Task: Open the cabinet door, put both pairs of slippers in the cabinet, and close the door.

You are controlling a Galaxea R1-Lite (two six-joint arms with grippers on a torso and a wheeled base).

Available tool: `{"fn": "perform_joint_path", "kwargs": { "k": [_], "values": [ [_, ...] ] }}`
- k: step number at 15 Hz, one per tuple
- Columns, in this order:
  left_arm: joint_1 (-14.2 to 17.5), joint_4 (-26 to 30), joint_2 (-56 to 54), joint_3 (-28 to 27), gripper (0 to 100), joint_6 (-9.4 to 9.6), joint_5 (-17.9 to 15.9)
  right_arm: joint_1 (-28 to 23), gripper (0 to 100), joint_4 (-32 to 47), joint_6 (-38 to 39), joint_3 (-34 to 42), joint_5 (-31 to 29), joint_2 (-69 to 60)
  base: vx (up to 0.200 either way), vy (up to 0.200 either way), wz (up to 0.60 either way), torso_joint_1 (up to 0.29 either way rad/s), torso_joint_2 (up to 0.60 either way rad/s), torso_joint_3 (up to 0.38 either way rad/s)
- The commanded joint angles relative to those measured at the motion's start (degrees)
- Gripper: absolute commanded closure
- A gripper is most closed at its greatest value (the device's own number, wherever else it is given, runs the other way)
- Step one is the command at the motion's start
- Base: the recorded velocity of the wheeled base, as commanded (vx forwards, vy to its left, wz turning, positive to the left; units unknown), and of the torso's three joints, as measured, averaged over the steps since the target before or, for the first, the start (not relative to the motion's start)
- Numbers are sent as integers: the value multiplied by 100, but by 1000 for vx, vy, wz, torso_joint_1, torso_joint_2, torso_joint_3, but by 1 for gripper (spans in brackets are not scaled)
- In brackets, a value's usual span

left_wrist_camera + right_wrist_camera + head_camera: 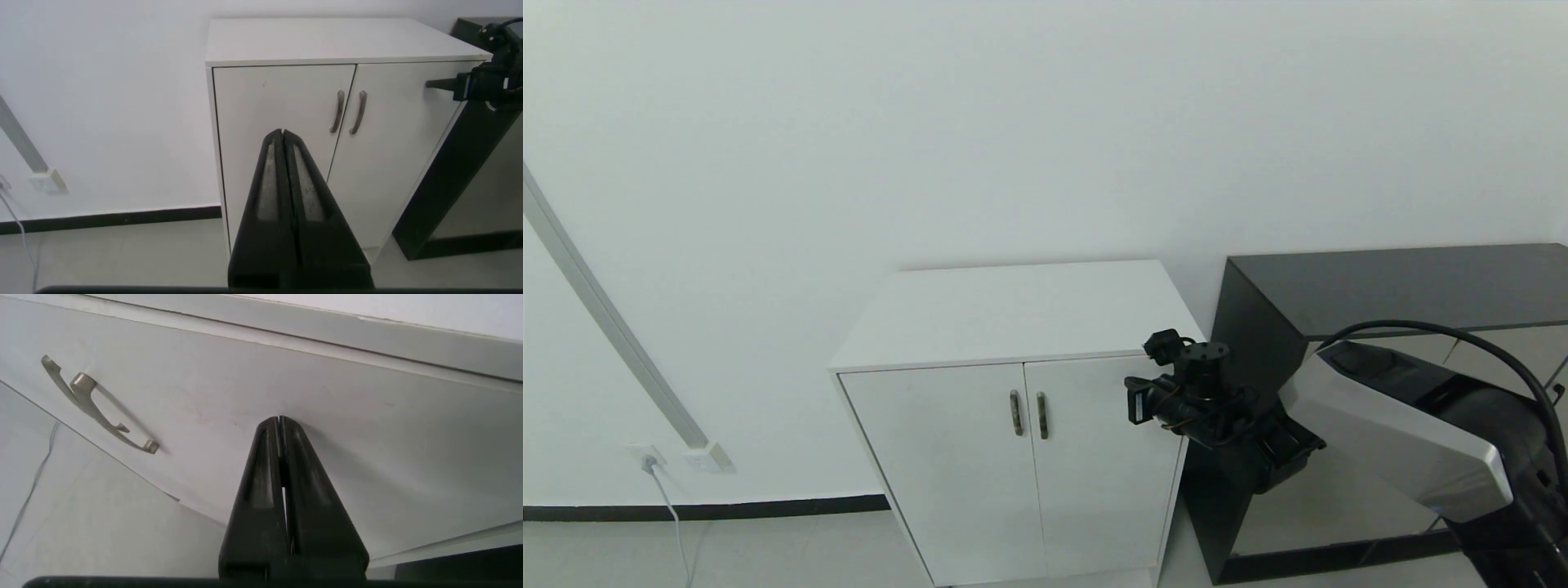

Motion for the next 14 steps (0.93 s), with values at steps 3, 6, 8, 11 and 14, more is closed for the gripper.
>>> {"fn": "perform_joint_path", "kwargs": {
  "k": [3, 6, 8, 11, 14],
  "values": [
    [1, -1, 5, -8, 100, -4, 2, -5, 100, 0, -31, -9, 4, 10, 0, 0, 0, 0, 0, 0],
    [1, -1, 5, 1, 100, -4, 2, -13, 100, 0, -40, -9, 4, 10, 0, 0, 0, 0, 0, 0],
    [1, -1, 5, 1, 100, -4, 2, -13, 100, 0, -31, -9, 4, 10, 0, 0, 0, 0, 0, 0],
    [1, -1, 5, 1, 100, -4, -7, -31, 100, 9, -31, -80, 4, 27, 0, 0, 0, 0, 0, 0],
    [1, -1, 5, -8, 100, -4, -7, -31, 100, 88, -31, -97, 4, 18, 0, 0, 0, 0, 0, 0]
  ]
}}
